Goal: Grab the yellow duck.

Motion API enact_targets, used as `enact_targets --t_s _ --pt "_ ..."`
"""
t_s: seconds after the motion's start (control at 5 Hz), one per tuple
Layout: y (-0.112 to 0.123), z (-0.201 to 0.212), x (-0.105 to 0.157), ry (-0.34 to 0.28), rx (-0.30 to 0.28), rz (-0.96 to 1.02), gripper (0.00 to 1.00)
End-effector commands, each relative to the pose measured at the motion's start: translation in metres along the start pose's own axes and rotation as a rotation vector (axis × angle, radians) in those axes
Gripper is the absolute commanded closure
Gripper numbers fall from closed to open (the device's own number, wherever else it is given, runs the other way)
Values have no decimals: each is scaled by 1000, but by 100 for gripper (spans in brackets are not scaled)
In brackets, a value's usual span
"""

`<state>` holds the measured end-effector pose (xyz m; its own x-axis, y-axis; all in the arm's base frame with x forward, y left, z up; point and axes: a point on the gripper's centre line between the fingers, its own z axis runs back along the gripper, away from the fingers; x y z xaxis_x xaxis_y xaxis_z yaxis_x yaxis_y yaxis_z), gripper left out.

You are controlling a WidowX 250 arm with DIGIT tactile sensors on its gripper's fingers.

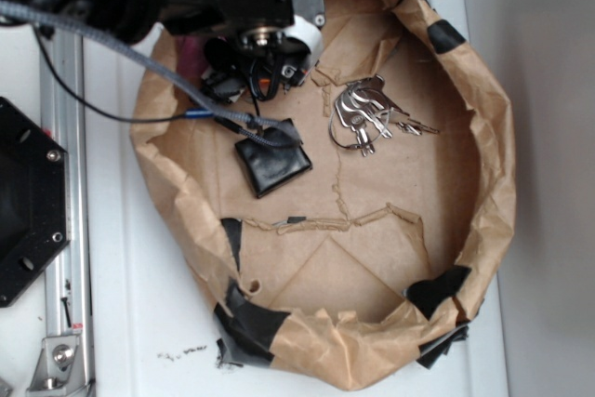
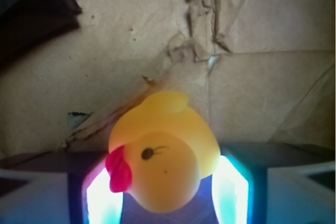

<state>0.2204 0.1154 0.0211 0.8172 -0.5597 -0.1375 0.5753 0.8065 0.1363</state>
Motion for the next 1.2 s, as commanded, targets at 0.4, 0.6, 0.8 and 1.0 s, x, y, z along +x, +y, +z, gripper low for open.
enact_targets --t_s 0.4,0.6,0.8,1.0 --pt "-37 145 114 6 -6 133 100" --pt "-34 155 107 -96 -107 338 100" --pt "-34 155 93 -157 -156 577 100" --pt "-34 159 84 -167 -140 634 100"
